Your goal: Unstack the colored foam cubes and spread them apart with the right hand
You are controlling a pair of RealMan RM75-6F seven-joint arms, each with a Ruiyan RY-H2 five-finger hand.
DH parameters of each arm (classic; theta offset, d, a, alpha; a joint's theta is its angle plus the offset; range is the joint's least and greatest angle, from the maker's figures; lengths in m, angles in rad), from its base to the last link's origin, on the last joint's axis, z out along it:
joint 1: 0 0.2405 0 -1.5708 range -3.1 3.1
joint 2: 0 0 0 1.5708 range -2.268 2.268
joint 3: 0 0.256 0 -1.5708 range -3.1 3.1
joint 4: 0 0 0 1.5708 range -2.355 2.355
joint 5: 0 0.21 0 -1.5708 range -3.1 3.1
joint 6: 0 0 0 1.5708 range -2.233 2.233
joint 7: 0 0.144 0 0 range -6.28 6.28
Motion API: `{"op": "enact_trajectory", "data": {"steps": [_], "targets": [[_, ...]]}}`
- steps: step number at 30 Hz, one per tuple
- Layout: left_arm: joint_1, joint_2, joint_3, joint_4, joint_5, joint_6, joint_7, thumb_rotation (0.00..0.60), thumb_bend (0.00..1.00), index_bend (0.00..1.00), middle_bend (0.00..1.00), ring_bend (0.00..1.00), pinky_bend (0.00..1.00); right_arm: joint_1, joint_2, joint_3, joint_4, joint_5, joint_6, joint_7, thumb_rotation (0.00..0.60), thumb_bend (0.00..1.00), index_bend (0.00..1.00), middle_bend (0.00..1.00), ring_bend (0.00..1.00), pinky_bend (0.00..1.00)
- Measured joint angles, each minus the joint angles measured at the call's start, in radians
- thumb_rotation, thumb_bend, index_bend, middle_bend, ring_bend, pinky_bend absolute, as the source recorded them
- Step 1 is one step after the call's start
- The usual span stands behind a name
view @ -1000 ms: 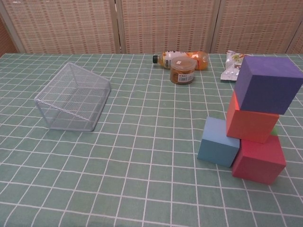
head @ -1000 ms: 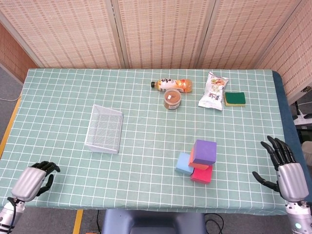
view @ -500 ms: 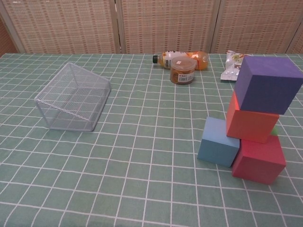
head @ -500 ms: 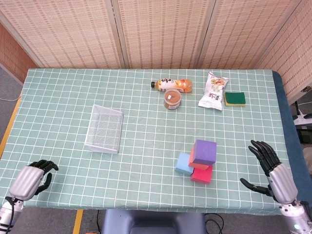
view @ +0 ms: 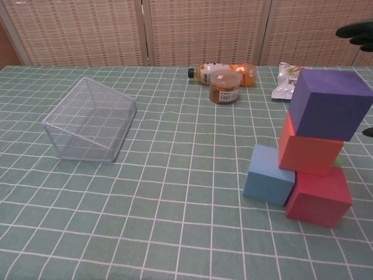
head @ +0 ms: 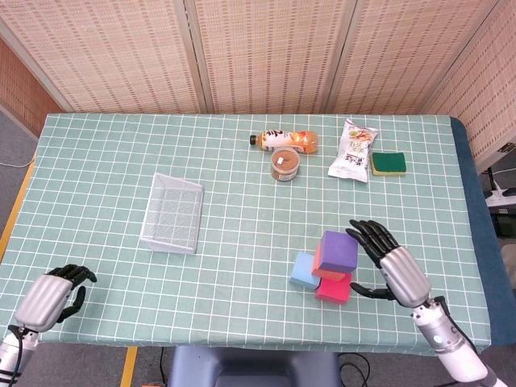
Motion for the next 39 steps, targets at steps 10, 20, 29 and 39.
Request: {"op": "enact_trajectory", "data": {"steps": [10, 20, 29, 39], "targets": [[0.006, 0.003, -0.004, 0.009, 0.002, 0.018, -0.025, 0.6, 0.68, 0.43, 0.4, 0.34, 0.48, 0.047, -0.093, 0.058, -0.011, 0.093, -0.053, -0.17, 0.6, 0.05, 0.55, 0.53, 0.58, 0.78], [0.006, 0.004, -0.002, 0.007, 0.004, 0.017, -0.022, 0.6, 0.68, 0.43, 0.4, 0.34, 0.48, 0.023, -0.164, 0.086, 0.11, 0.05, 0.139, -0.21, 0.6, 0.05, 0.64, 0.6, 0.62, 0.82], [0.006, 0.001, -0.005, 0.007, -0.002, 0.012, -0.02, 0.6, 0.68, 0.43, 0.4, 0.34, 0.48, -0.05, -0.131, 0.137, 0.151, 0.186, 0.211, -0.32, 0.6, 0.05, 0.59, 0.6, 0.57, 0.76], [0.004, -0.001, -0.005, 0.007, -0.008, -0.002, -0.016, 0.6, 0.68, 0.43, 0.4, 0.34, 0.48, -0.05, -0.034, 0.153, 0.182, 0.487, -0.139, -0.372, 0.6, 0.06, 0.02, 0.02, 0.0, 0.17]]}}
